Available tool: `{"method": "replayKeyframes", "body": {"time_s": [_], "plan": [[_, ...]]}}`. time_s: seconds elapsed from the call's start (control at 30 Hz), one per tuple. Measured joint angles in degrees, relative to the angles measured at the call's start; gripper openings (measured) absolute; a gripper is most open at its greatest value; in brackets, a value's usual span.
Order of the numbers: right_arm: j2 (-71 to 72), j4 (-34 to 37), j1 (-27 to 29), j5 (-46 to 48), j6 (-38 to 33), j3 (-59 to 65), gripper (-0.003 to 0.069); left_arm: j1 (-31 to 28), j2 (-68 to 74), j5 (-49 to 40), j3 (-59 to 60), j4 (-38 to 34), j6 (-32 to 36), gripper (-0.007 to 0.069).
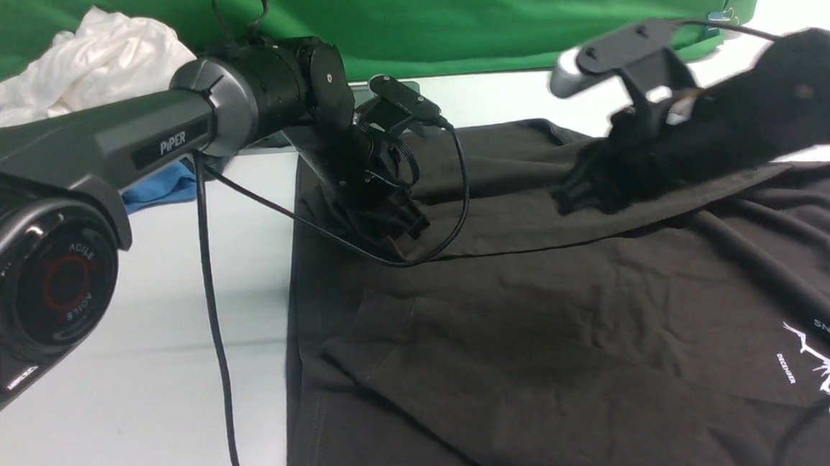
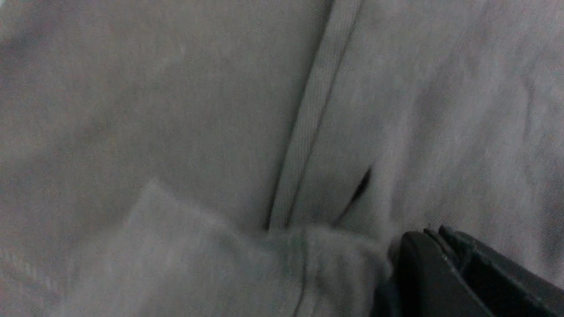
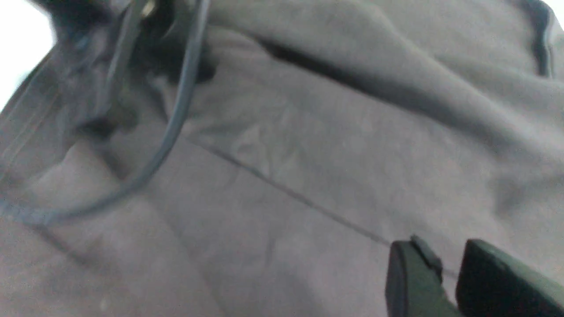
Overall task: Fold a long-sleeved shirt on a white desktop.
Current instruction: 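Fold the left side of the dark shirt inward over its body with the left gripper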
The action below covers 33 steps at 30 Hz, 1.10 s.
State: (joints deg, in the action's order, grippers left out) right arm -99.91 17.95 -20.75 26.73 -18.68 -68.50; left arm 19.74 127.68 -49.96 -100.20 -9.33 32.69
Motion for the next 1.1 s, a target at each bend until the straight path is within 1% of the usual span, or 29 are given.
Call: {"method": "replayKeyframes", "body": {"time_s": [0.1,0.13,0.17,0.37,0.5,0.83,1.0,1.1], "plan": [[-5.17,0.0,0.0,2.29,0.05,-5.13,0.0183,0.0,-0.11,-4.66,0.0,4.89,-5.94,0.0018],[-5.51,0.0,0.0,2.4,0.05,-5.46,0.0183,0.0,-0.11,-4.94,0.0,5.12,-6.26,0.0018],[-8.53,0.0,0.0,3.14,0.05,-8.09,0.0183,0.05,-0.25,-7.37,-0.06,6.95,-8.97,0.0018],[-15.24,-0.06,0.0,3.87,0.06,-11.64,0.0187,-0.61,-0.58,-14.19,-0.06,8.4,-12.57,0.0018],[-18.26,-0.17,0.0,5.85,0.51,-11.8,0.0188,-2.95,-1.07,-18.88,-0.06,8.4,-14.69,0.0018],[-19.67,0.08,0.65,7.7,0.81,-12.32,0.0199,-5.96,-7.72,-19.57,0.47,9.33,-16.14,0.0018],[-19.67,1.25,2.02,9.68,0.87,-12.52,0.0202,-8.76,-11.2,-19.65,7.09,9.33,-16.5,0.0018],[-19.67,1.54,2.6,10.63,0.87,-12.59,0.0204,-10.36,-13.34,-17.14,9.55,9.33,-16.07,0.0018]]}}
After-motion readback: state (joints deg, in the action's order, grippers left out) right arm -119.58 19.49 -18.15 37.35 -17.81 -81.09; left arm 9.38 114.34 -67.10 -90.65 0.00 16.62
